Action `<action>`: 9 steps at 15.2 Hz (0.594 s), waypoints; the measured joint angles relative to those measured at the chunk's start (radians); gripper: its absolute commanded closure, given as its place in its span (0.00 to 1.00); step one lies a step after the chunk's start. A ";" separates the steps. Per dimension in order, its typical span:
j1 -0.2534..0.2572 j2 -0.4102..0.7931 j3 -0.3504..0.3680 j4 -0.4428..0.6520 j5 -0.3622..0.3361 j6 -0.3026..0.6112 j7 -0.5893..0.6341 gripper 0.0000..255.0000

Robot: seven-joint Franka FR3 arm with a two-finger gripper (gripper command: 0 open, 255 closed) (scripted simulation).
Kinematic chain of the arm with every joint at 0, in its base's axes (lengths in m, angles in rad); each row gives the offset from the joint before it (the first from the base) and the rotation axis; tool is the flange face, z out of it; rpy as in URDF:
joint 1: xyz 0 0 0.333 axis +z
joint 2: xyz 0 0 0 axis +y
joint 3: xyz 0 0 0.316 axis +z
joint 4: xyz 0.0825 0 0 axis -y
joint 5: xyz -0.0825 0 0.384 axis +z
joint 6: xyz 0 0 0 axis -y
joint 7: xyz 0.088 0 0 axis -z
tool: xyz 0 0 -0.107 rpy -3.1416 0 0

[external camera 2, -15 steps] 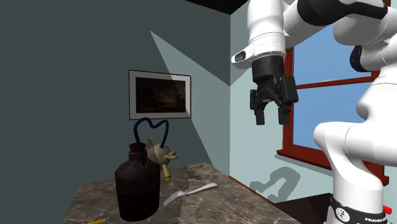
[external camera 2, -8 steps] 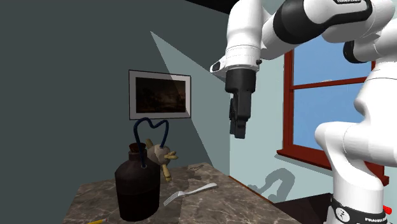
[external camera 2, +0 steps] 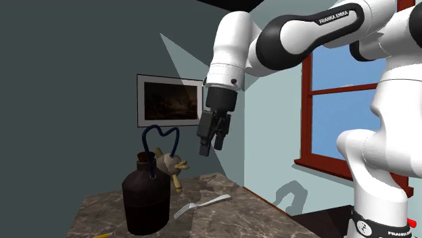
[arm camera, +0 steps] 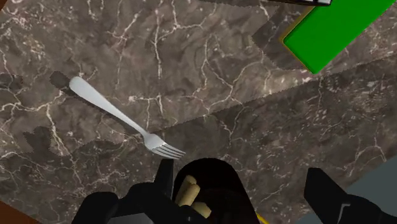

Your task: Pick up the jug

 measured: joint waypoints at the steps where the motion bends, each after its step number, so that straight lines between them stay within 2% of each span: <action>1: -0.016 0.028 0.003 0.022 -0.018 0.016 0.036 0.00; 6: -0.086 0.161 0.010 0.115 -0.117 0.096 0.229 0.00; 9: -0.110 0.222 0.011 0.148 -0.170 0.137 0.329 0.00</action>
